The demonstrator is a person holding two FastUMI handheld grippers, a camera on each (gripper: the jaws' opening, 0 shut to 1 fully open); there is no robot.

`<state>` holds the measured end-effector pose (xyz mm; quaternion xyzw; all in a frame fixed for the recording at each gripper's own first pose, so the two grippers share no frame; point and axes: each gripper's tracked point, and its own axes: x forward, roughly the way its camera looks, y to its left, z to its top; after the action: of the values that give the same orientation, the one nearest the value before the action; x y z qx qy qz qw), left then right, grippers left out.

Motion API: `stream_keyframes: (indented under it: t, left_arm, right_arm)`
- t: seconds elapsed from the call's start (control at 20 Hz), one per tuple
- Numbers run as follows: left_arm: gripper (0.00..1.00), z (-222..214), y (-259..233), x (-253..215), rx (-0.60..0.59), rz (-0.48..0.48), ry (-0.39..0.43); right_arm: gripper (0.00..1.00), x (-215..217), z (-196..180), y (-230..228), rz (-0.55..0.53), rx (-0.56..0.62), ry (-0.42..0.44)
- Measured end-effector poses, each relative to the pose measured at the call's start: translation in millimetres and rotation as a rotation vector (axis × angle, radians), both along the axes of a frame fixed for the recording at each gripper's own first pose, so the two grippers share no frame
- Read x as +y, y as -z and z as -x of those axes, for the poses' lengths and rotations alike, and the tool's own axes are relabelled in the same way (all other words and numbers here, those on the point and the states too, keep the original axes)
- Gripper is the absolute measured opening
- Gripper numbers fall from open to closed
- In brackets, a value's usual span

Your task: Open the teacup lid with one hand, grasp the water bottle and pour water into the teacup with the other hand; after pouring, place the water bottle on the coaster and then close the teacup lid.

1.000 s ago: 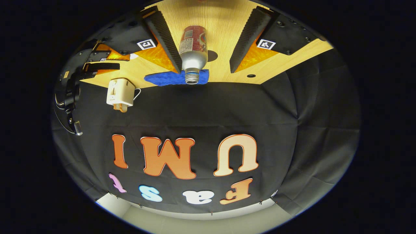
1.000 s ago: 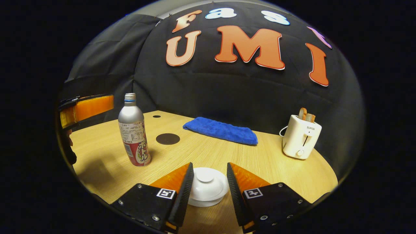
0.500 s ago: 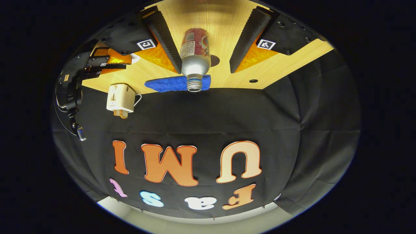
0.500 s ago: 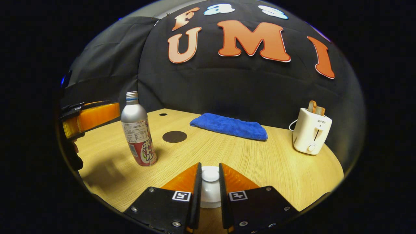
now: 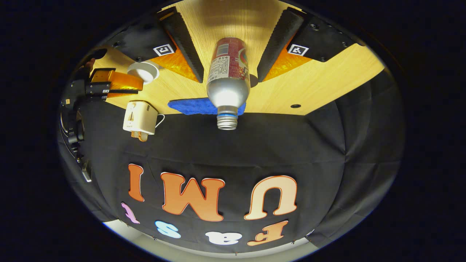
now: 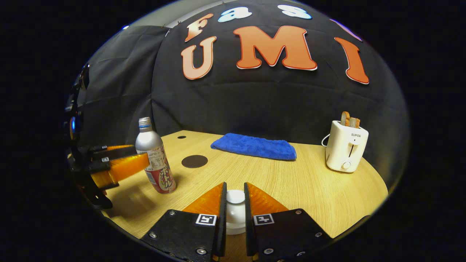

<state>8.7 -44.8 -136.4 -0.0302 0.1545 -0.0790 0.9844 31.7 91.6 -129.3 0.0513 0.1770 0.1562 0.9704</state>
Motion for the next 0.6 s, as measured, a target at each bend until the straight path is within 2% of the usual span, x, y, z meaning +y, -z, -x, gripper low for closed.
stream_keyframes:
  t: [0.1, 0.3, 0.4, 0.5, 0.55, 0.6]
  left_arm:
    - [1.00, -4.3, 7.4, 0.2, 0.014, -0.002, 0.001]
    - [0.94, -10.7, 24.7, 0.0, 0.062, -0.041, -0.007]
    - [1.00, -10.8, 36.0, -1.9, 0.098, -0.055, -0.002]
    - [0.97, -13.3, 37.2, -3.6, 0.104, -0.047, 0.002]
    - [0.89, -17.2, 36.1, -3.6, 0.098, -0.049, 0.003]
    - [0.88, -18.3, 37.9, -4.1, 0.095, -0.050, 0.000]
  right_arm:
    - [0.23, -5.7, 0.1, -5.3, -0.001, -0.017, 0.012]
    - [0.23, -16.3, 3.0, -17.8, -0.019, -0.042, 0.037]
    - [0.23, -22.0, 5.4, -23.5, -0.024, -0.055, 0.047]
    - [0.23, -28.4, 7.9, -26.6, -0.004, -0.071, 0.055]
    - [0.22, -33.2, 8.6, -28.7, 0.009, -0.078, 0.062]
    - [0.22, -36.4, 11.1, -30.4, 0.015, -0.084, 0.072]
